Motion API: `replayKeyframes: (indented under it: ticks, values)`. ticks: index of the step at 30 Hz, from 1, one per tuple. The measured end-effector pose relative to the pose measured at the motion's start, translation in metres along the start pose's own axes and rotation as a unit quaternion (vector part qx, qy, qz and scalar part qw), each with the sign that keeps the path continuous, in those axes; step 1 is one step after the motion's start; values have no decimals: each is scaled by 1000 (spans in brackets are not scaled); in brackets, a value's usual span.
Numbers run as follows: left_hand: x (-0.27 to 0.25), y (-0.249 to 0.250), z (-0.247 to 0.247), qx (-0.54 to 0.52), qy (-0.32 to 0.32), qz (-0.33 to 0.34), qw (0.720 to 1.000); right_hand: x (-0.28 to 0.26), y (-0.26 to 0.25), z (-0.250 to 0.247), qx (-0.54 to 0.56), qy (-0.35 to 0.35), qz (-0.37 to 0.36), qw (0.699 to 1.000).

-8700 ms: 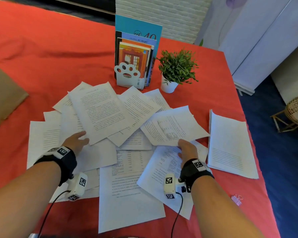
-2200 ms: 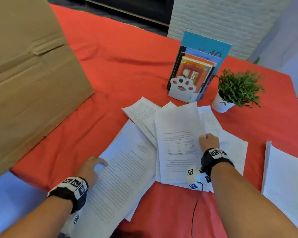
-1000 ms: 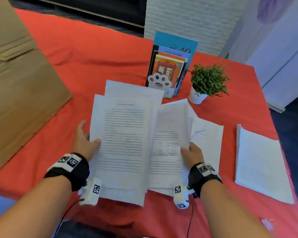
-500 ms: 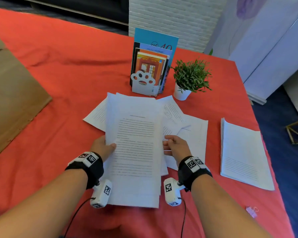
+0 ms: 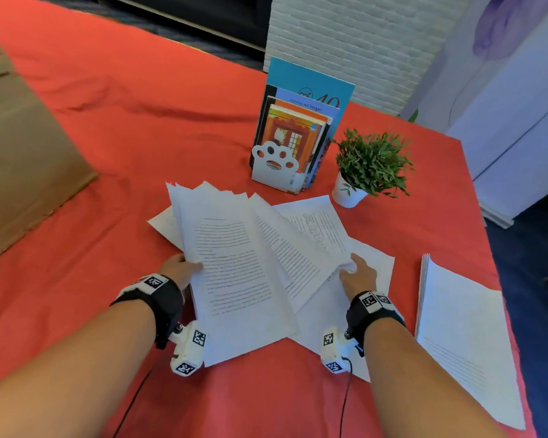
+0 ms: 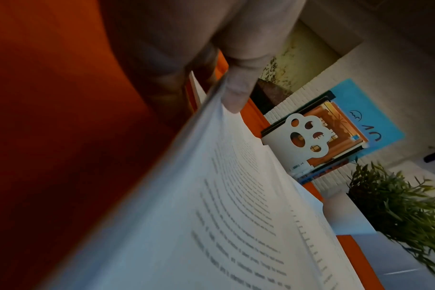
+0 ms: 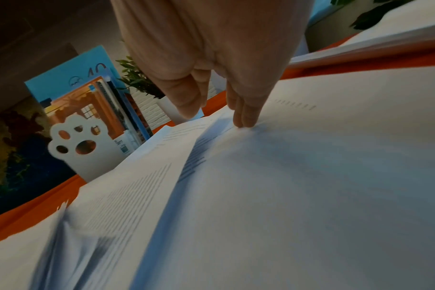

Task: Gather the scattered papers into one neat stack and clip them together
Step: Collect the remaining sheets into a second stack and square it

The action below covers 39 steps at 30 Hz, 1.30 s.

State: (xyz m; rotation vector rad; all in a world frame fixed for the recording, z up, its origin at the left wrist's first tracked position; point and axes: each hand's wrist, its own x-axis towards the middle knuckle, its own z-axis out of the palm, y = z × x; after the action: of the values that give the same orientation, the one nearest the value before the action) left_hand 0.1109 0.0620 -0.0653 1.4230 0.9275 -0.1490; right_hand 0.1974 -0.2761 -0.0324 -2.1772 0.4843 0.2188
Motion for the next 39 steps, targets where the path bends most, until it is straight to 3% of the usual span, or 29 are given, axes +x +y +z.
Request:
replayKeyframes:
  ticks: [5, 8, 11, 13, 17, 20, 25, 29, 31, 34, 37, 39]
  values:
    - [10, -1, 7, -26, -23, 8, 999, 23, 0, 9, 64, -53, 51, 995]
    - [14, -1, 10, 33, -14, 14, 999, 29, 4, 21, 71, -75, 36, 994]
    - [-2, 9, 9, 84, 48, 20, 995, 18, 9, 16, 84, -36, 30, 995]
    - [-12, 13, 6, 114, 68, 25, 991, 12, 22, 2, 65, 42, 40, 996]
    - [-28, 8, -14, 160, 36, 25, 986, -8, 54, -38, 90, 122, 108, 982]
    - [-36, -4, -35, 196, -8, 25, 980, -18, 62, -62, -21, 153, 121, 980]
    - [-50, -21, -50, 177, -64, 21, 982, -30, 64, -65, -26, 156, 89, 983]
    - [-55, -31, -45, 160, -65, 39, 984, -38, 68, -45, -25, 150, 157, 976]
    - [-58, -33, -40, 144, -52, 48, 987, -40, 69, -35, -8, 92, 177, 980]
    - [-58, -33, -33, 125, -27, 58, 990, -49, 55, -28, -31, 24, 131, 991]
    - [-57, -31, -27, 150, -19, 71, 986, -62, 35, -35, -13, 70, 55, 996]
    - [-54, -31, -28, 175, 20, 79, 981, -72, 21, -44, 22, 117, 11, 993]
